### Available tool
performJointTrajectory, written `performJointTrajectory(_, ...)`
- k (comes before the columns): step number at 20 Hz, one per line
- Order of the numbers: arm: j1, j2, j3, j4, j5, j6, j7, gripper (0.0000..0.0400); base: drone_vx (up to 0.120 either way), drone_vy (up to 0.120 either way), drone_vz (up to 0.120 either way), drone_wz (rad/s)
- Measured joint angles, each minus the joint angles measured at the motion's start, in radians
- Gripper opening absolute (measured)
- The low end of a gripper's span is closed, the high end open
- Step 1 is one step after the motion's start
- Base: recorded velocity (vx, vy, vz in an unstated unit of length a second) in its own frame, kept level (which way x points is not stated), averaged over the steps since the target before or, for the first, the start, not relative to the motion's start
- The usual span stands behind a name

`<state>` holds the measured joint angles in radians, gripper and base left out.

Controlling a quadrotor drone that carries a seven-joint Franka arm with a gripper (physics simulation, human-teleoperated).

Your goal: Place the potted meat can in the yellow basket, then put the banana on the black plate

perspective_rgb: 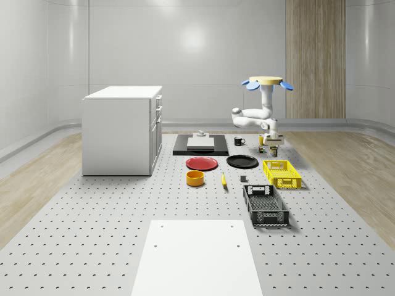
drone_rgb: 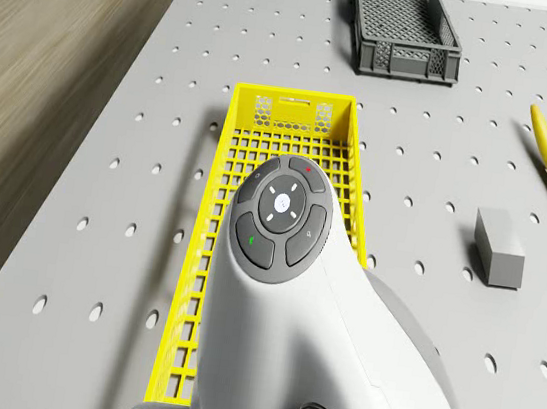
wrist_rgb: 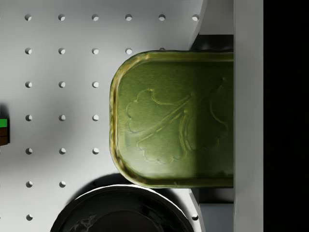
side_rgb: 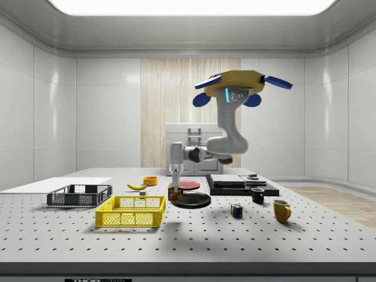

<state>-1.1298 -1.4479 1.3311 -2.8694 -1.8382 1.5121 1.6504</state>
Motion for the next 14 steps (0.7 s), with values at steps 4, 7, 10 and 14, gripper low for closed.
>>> performJointTrajectory(4, -0.002, -0.006, 0.001, 0.0, 0.003, 0.005, 0.001, 0.0291, 0.12, 0.0, 0.0, 0.0)
performJointTrajectory(7, -0.003, -0.01, 0.002, 0.0, 0.004, 0.009, 0.002, 0.0291, 0.12, 0.0, 0.0, 0.0)
performJointTrajectory(10, -0.004, -0.014, 0.003, 0.001, 0.006, 0.013, 0.003, 0.0291, 0.12, 0.0, 0.0, 0.0)
performJointTrajectory(14, -0.005, -0.019, 0.003, 0.001, 0.008, 0.018, 0.004, 0.0291, 0.12, 0.0, 0.0, 0.0)
